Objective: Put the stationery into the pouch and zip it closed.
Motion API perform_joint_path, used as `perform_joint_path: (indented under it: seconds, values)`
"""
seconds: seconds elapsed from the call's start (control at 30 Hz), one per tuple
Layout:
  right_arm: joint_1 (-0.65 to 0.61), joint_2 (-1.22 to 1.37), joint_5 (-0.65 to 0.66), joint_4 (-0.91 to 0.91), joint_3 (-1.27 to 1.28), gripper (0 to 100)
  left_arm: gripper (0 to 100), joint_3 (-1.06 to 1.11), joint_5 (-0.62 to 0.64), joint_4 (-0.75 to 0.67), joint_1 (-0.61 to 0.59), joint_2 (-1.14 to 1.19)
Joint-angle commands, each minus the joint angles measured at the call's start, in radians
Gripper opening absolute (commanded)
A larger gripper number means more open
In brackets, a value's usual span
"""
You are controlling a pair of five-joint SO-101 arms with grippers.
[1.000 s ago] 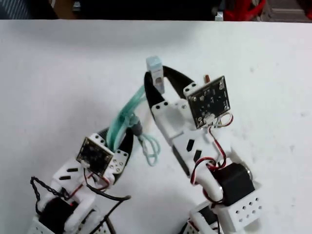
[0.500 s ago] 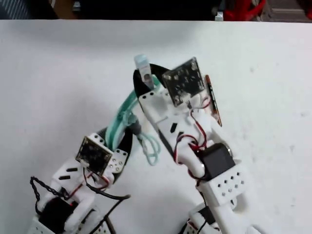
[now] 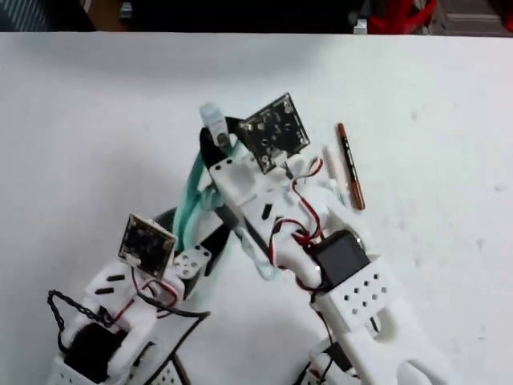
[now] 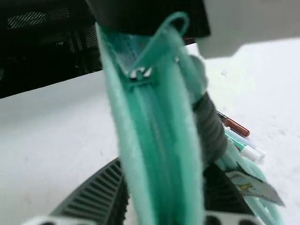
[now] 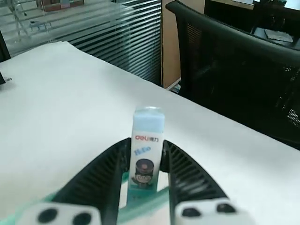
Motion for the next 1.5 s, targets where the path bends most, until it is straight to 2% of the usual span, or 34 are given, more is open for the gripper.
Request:
perform_joint_path:
  seconds: [0.0, 0.17, 0.33, 0.6, 0.77, 0.93, 1.1, 1.23, 1.4, 1.43, 1.47]
  values:
    - [-0.013, -0.041, -0.006, 0.039, -0.012, 1.6, 18, -0.005, 0.012, 0.002, -0.050, 0.013]
    - [-0.013, -0.071, -0.005, 0.096, -0.006, 4.8, 18, -0.005, 0.012, 0.002, -0.042, 0.013]
    - [-0.015, -0.082, 0.003, 0.154, -0.017, 24.5, 18, -0.005, 0.012, 0.002, -0.042, 0.013]
    - [0.015, -0.082, 0.003, 0.245, -0.196, 24.7, 18, -0.005, 0.011, 0.002, -0.044, 0.013]
    - [0.133, -0.082, -0.005, 0.334, -0.342, 24.7, 18, -0.005, 0.015, 0.002, -0.044, 0.013]
    - [0.268, -0.074, -0.005, 0.430, -0.341, 24.7, 10, -0.003, 0.009, 0.000, -0.044, 0.013]
    - [0.392, -0.119, 0.003, 0.486, -0.259, 23.4, 9, 0.002, 0.009, -0.020, -0.044, 0.013]
    - [0.473, -0.197, 0.003, 0.476, -0.137, 0.1, 9, 0.002, 0.009, -0.020, -0.044, 0.013]
    - [0.549, -0.280, -0.006, 0.400, 0.100, 18.1, 9, 0.002, 0.009, -0.018, -0.044, 0.013]
    - [0.556, -0.291, 0.000, 0.374, 0.167, 18.1, 9, 0.002, 0.009, -0.018, -0.044, 0.013]
    - [0.556, -0.300, 0.003, 0.340, 0.235, 13.5, 9, 0.002, 0.009, -0.017, -0.044, 0.013]
